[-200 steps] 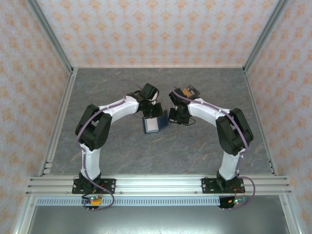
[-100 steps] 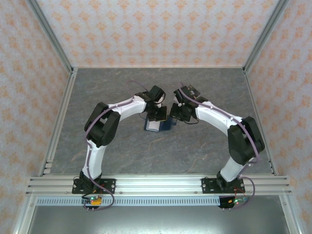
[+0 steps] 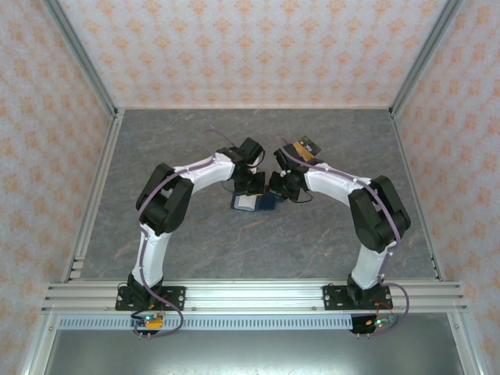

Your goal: Take the credit cards out of the card holder

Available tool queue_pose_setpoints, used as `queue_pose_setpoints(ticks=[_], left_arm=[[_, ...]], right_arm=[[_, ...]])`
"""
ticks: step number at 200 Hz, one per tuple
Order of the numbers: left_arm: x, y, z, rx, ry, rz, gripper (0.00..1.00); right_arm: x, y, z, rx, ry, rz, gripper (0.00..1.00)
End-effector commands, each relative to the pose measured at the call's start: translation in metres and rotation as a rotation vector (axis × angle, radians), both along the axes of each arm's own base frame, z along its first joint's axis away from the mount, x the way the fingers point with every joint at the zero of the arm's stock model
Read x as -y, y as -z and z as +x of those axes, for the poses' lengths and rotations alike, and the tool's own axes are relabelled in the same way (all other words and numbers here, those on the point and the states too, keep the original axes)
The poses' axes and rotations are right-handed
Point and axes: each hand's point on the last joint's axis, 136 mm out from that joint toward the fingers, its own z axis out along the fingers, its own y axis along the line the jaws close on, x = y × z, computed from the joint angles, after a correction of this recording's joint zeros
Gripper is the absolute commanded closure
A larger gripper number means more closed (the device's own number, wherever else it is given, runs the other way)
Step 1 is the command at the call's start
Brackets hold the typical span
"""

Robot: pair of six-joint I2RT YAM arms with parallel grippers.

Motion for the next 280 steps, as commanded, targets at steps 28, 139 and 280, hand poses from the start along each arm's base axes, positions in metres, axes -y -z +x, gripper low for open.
queue_pose_setpoints(ticks=[28, 139, 280], left_arm=[[-0.04, -0.05, 0.008, 0.078, -0.131, 0.059, 0.83], [-0.053, -0.042, -0.012, 0.003, -0.129, 0.011, 0.53], [-0.039, -0.003, -0.02, -0.108, -0.088, -0.007, 0.44]], right_arm=[[0.015, 0.023, 0.001, -0.012, 0.007, -0.091, 0.9], [0.024, 0.045, -0.002, -0.048, 0.013, -0.152, 0.9], [0.023, 0.049, -0.004, -0.061, 0.004, -0.148, 0.9]])
